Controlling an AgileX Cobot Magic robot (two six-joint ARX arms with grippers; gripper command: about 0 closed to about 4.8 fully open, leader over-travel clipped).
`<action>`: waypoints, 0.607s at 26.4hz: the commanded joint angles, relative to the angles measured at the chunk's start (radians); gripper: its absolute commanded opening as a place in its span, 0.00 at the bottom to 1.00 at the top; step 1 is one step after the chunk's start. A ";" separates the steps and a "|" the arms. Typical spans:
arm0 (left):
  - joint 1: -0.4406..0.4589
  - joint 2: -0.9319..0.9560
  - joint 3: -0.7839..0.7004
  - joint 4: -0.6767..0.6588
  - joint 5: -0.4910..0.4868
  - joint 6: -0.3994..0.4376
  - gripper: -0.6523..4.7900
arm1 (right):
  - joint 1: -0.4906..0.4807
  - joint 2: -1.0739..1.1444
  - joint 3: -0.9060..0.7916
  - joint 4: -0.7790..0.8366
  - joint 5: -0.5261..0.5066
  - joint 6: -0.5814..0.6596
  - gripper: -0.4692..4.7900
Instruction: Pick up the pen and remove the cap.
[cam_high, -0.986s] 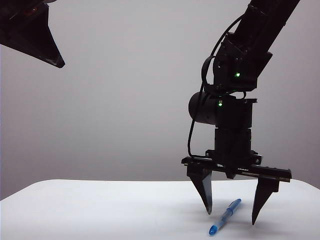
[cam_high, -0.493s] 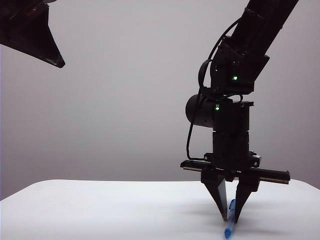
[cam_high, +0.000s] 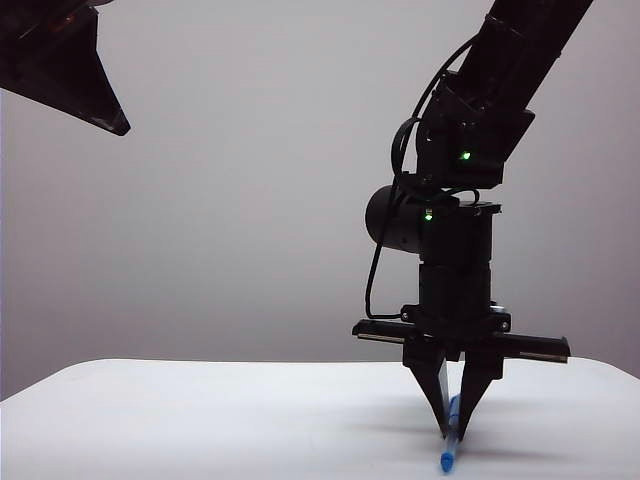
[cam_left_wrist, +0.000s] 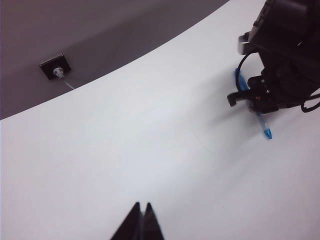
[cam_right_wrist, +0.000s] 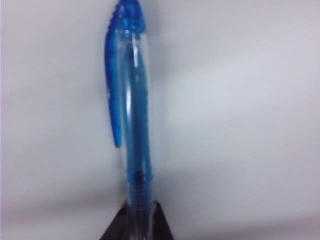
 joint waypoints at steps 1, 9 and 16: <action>0.000 -0.002 0.003 0.043 0.004 -0.004 0.14 | 0.002 -0.034 0.000 0.002 0.008 -0.148 0.08; 0.001 -0.003 0.003 0.164 0.004 -0.113 0.23 | -0.012 -0.246 0.000 0.047 -0.003 -0.387 0.08; 0.003 -0.003 0.003 0.350 0.178 -0.184 0.29 | -0.008 -0.569 0.000 0.061 -0.263 -0.592 0.08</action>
